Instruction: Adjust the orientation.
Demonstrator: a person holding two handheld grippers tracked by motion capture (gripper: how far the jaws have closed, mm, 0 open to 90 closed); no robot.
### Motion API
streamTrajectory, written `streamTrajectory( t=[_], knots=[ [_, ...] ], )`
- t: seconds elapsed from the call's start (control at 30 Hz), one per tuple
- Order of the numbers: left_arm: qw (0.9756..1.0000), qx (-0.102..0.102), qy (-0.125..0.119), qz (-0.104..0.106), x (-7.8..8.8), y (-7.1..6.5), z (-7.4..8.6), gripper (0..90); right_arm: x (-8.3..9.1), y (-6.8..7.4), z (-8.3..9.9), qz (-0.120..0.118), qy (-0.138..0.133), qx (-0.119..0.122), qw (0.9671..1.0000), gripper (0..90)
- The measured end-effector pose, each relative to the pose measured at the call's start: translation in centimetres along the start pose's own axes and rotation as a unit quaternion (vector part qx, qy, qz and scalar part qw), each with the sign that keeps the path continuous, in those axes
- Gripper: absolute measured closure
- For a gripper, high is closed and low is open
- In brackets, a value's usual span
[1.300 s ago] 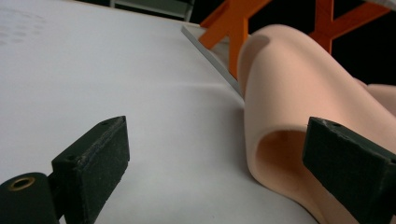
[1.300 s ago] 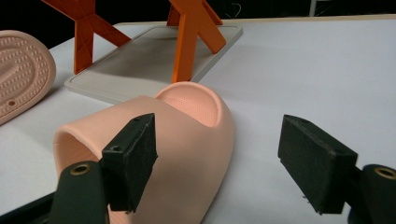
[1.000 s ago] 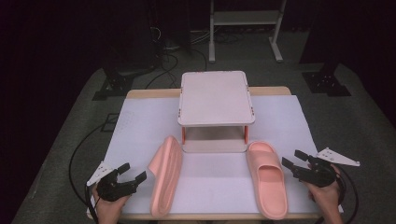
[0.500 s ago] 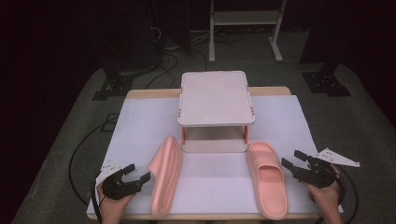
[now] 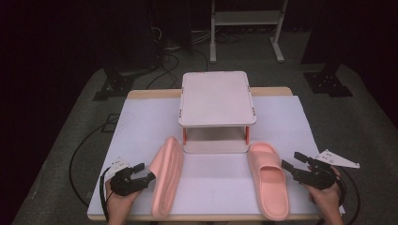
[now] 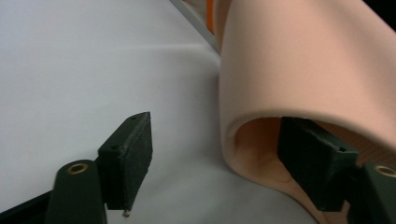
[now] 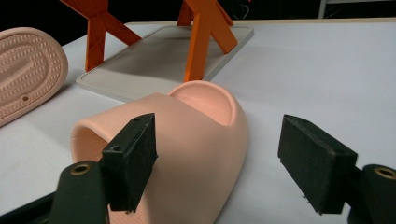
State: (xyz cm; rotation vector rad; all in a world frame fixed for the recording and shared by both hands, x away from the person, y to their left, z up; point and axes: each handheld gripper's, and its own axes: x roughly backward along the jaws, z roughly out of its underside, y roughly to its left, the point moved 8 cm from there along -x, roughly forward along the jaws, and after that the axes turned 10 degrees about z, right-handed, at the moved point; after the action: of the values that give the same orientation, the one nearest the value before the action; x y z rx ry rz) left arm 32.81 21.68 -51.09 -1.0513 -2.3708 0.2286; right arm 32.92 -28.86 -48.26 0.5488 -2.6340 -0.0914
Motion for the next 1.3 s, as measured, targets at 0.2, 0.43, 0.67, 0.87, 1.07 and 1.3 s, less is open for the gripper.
streamTrajectory(
  t=[0.2, 0.43, 0.67, 0.87, 1.07, 1.3],
  knots=[
    [0.9998, -0.014, 0.006, 0.012, -1.0, -0.9, -0.3, 31.6, 0.0, 0.2, 0.2, -0.006, 0.003, 0.000, 1.0000, 27.5],
    [0.9998, -0.010, 0.002, 0.018, -1.2, -1.3, -0.5, 29.3, 0.2, 0.1, 0.3, -0.009, 0.003, 0.000, 1.0000, 27.6],
    [0.9994, -0.012, -0.003, 0.032, -1.8, -2.2, -0.9, 28.3, 0.3, 0.1, 0.4, -0.010, 0.003, 0.001, 0.9999, 27.6],
    [0.9992, -0.015, 0.000, 0.038, -2.1, -2.6, -1.1, 29.9, 0.3, 0.1, 0.4, -0.011, 0.004, -0.001, 0.9999, 27.7],
    [0.9990, -0.015, -0.003, 0.043, -2.3, -2.9, -1.3, 33.6, 0.3, 0.1, 0.4, -0.013, 0.004, -0.001, 0.9999, 28.0],
    [0.9981, -0.016, 0.000, 0.059, -2.9, -3.6, -1.6, 34.5, 0.4, 0.1, 0.4, -0.016, 0.004, -0.003, 0.9999, 28.0]
  ],
)
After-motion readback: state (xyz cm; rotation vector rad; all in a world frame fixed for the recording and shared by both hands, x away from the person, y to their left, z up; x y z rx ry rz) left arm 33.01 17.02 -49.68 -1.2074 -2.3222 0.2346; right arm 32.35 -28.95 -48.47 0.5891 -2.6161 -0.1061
